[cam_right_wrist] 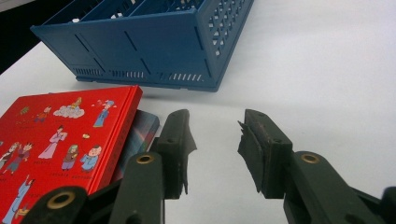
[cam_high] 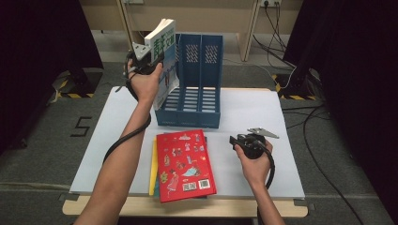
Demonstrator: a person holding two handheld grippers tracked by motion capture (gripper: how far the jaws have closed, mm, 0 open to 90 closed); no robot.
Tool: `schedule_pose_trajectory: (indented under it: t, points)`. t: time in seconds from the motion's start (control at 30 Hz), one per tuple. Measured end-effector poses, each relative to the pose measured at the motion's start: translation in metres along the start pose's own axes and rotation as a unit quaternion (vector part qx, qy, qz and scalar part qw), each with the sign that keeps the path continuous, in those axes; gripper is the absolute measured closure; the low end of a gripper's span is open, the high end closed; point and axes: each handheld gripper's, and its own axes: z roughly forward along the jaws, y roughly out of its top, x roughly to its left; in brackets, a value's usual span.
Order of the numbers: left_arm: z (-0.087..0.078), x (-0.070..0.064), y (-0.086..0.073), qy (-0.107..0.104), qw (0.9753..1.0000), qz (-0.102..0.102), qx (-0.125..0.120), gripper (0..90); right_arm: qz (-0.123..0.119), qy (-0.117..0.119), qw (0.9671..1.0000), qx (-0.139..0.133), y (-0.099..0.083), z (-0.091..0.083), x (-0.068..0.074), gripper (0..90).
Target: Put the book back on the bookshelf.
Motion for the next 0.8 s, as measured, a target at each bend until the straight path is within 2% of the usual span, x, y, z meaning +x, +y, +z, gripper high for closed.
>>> schedule_pose_trajectory:
  t: [0.1, 0.4, 0.53, 0.57, 0.8]
  points:
    - [0.005, -0.001, -0.002, -0.001, 1.0, -0.002, 0.0, 73.7, -0.001, 0.001, 1.0, -0.001, 0.0, 0.0, 0.0, 61.7]
    - [0.016, -0.002, -0.005, -0.009, 0.9999, 0.01, -0.008, 73.6, 0.003, 0.0, 1.0, 0.001, -0.001, 0.001, 0.0, 61.8]
    - [0.018, -0.002, -0.007, -0.007, 0.9998, 0.009, -0.016, 73.7, -0.004, -0.001, 1.0, 0.002, -0.001, 0.002, 0.0, 61.8]
    - [0.019, -0.003, -0.007, -0.006, 0.9998, 0.008, -0.017, 73.6, 0.002, 0.001, 1.0, 0.003, -0.001, 0.002, 0.001, 61.8]
    - [0.023, -0.006, -0.008, -0.006, 0.9998, 0.013, -0.016, 73.7, -0.002, -0.001, 1.0, 0.003, -0.002, 0.001, 0.0, 61.8]
